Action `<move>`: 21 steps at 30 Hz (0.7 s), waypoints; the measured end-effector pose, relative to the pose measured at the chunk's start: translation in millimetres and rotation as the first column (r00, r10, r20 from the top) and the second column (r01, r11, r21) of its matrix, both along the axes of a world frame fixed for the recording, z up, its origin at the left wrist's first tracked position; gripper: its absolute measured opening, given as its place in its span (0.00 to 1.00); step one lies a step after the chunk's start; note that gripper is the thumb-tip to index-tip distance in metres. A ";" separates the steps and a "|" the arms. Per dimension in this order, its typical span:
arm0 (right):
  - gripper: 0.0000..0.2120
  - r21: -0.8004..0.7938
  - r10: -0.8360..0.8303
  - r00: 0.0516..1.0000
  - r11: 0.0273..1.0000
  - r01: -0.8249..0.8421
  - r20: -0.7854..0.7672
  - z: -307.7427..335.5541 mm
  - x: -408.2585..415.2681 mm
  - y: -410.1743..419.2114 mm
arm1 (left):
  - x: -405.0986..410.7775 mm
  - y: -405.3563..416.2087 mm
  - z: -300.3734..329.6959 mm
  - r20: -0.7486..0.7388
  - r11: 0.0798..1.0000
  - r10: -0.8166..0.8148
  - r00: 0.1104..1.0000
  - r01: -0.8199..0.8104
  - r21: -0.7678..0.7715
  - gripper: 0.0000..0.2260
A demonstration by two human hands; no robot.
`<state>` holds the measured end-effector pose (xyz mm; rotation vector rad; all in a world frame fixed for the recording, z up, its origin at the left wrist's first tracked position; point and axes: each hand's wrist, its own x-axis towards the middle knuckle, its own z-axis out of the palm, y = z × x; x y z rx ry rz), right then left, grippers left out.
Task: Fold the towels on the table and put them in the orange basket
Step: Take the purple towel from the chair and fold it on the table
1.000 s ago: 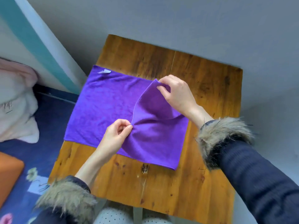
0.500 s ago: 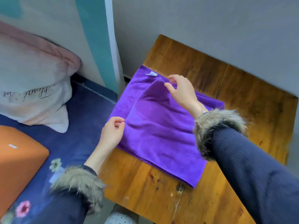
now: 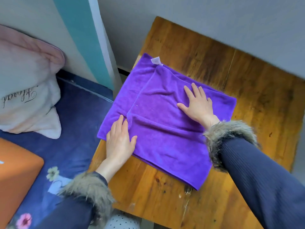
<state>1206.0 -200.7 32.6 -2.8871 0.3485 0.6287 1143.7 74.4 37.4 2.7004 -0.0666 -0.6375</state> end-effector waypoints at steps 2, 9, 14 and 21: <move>0.34 -0.020 -0.028 1.000 0.999 0.028 0.000 1.4 -15.7 -5.6 | 9.1 -1.5 2.1 -0.004 0.999 -0.026 1.000 0.026 -0.018 0.27; 0.35 -0.092 -0.257 0.962 0.964 0.249 -0.092 11.8 -92.6 -14.6 | 29.8 -24.5 4.1 -0.003 0.979 -0.199 0.980 0.198 -0.037 0.26; 0.38 -0.186 -0.443 0.880 0.892 0.413 -0.170 19.0 -161.6 -15.4 | 34.0 -65.0 7.6 0.022 0.924 -0.380 0.925 0.380 -0.024 0.26; 0.24 -0.271 -0.546 0.818 0.827 0.493 -0.179 26.6 -241.9 -31.2 | 21.3 -121.5 -0.4 0.072 0.796 -0.592 0.802 0.597 -0.098 0.24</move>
